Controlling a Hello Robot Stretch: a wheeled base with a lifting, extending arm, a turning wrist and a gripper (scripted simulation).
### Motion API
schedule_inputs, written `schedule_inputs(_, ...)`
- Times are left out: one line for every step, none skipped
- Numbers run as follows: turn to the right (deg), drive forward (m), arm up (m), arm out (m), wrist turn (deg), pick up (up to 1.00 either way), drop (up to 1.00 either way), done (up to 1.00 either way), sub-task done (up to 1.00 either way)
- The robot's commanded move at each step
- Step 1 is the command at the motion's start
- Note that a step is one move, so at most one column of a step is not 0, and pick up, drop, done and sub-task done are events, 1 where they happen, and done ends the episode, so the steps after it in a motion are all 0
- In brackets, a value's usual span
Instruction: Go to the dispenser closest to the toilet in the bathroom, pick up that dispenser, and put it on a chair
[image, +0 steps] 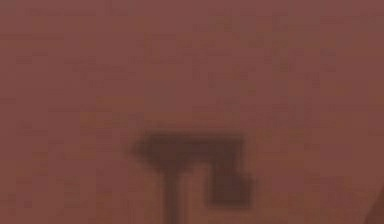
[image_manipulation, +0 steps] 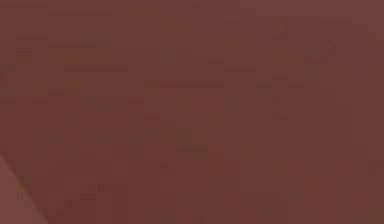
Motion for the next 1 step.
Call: schedule_inputs(-45.0,0.0,0.0,0.0,0.0,0.0,0.0,0.0,0.0)
